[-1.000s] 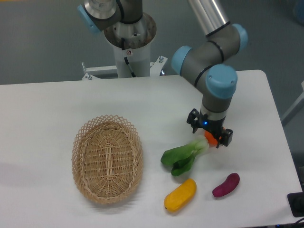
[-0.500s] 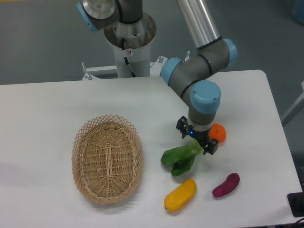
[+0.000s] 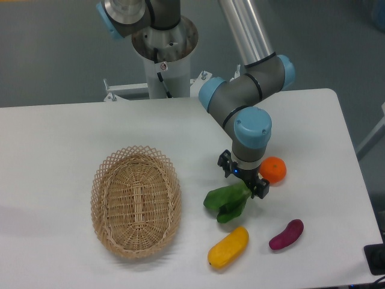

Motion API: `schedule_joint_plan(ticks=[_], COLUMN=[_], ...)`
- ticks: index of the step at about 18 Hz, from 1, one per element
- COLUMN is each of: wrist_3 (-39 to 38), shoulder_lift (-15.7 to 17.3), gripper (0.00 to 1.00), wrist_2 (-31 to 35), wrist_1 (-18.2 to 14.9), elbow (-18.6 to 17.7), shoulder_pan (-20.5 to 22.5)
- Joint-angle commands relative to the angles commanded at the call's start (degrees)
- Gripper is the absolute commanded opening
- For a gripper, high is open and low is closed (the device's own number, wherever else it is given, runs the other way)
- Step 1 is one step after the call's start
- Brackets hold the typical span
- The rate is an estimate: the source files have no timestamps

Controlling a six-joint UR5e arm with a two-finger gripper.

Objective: Pick up the green vegetable from the table
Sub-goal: 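Lower the gripper onto the bok choy stem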

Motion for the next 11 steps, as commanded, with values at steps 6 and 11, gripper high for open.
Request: schedule_joint_plan(ticks=[6, 11], wrist_3=[0.0, 0.17], shoulder_lift=[0.09, 0.61], gripper=[0.44, 0.25], wrist_2=[0.09, 0.09], wrist_1=[0.0, 0.0], elbow=[0.0, 0.44], shoulder_pan=[-0.18, -0.09])
